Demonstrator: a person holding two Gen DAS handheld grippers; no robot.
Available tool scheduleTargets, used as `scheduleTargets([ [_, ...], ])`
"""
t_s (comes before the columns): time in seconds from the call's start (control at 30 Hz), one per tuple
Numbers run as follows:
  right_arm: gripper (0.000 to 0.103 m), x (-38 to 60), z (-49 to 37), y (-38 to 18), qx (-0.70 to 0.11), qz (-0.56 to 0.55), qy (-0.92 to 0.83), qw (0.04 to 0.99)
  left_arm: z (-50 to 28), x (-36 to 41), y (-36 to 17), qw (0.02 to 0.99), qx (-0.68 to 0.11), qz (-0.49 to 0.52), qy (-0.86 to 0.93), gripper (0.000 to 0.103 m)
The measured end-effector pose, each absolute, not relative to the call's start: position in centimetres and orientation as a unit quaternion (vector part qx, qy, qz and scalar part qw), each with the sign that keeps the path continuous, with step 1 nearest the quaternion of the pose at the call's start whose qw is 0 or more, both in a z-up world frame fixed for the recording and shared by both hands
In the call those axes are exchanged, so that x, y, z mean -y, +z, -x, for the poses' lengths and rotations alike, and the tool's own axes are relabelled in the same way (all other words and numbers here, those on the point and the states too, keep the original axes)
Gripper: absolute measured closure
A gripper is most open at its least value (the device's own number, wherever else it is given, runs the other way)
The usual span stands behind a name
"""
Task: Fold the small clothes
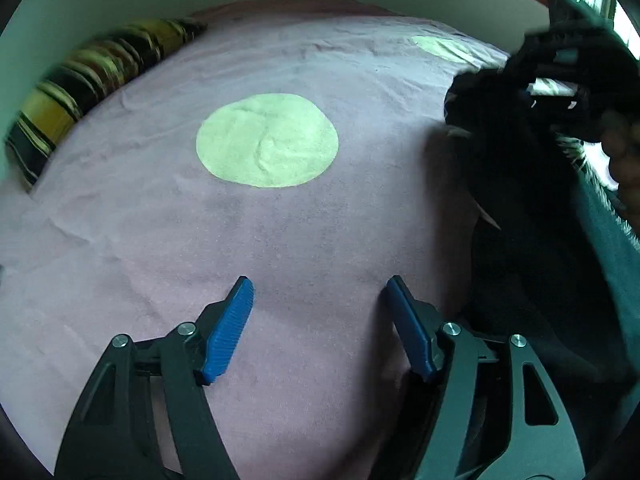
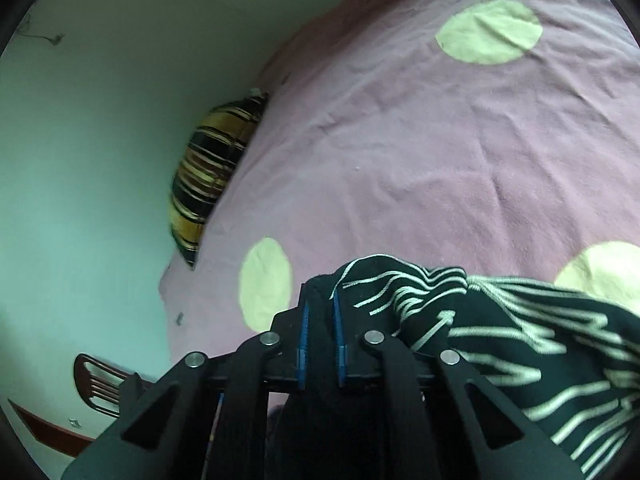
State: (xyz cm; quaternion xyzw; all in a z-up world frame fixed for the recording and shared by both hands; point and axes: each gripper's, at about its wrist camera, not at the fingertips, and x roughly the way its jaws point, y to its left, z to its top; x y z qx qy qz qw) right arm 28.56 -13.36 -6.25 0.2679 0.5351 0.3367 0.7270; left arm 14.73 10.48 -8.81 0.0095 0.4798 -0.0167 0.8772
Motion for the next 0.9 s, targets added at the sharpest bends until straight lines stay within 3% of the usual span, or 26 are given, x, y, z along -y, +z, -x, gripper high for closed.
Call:
scheduleTargets([
  [0.2,0.094,13.3,-30.0,-9.8,-0.559,-0.288,0.315,0.711,-14.6,-10.1,-8.6,0.880,-0.474,-0.028,-0.019,0.032],
  [0.27,0.093,14.2,-29.8,-9.0,-0.550,-0.314,0.318,0.706,-14.4,-10.4,-8.1,0.882,-0.470,-0.022,-0.022,0.031],
  [0.43,0.079,19.1,-28.6,-4.7,-0.460,-0.340,0.290,0.767,-14.2,-11.4,-7.0,0.888,-0.459,0.008,-0.020,0.030],
  [0.57,0.079,22.5,-27.3,-2.7,-0.429,-0.370,0.281,0.775,-13.0,-11.8,-4.2,0.907,-0.419,0.030,-0.020,0.030],
  [0.67,0.079,21.1,-25.3,-2.0,-0.433,-0.353,0.333,0.759,-11.9,-10.5,-2.5,0.914,-0.397,0.042,-0.071,0.028],
  [0.73,0.073,19.7,-24.7,-2.5,-0.446,-0.344,0.356,0.746,-11.5,-8.6,-2.4,0.913,-0.393,0.024,-0.104,0.022],
  [0.9,0.072,17.0,-25.5,-7.5,-0.503,-0.340,0.335,0.721,-13.5,-6.0,-6.4,0.888,-0.451,-0.035,-0.083,0.022],
])
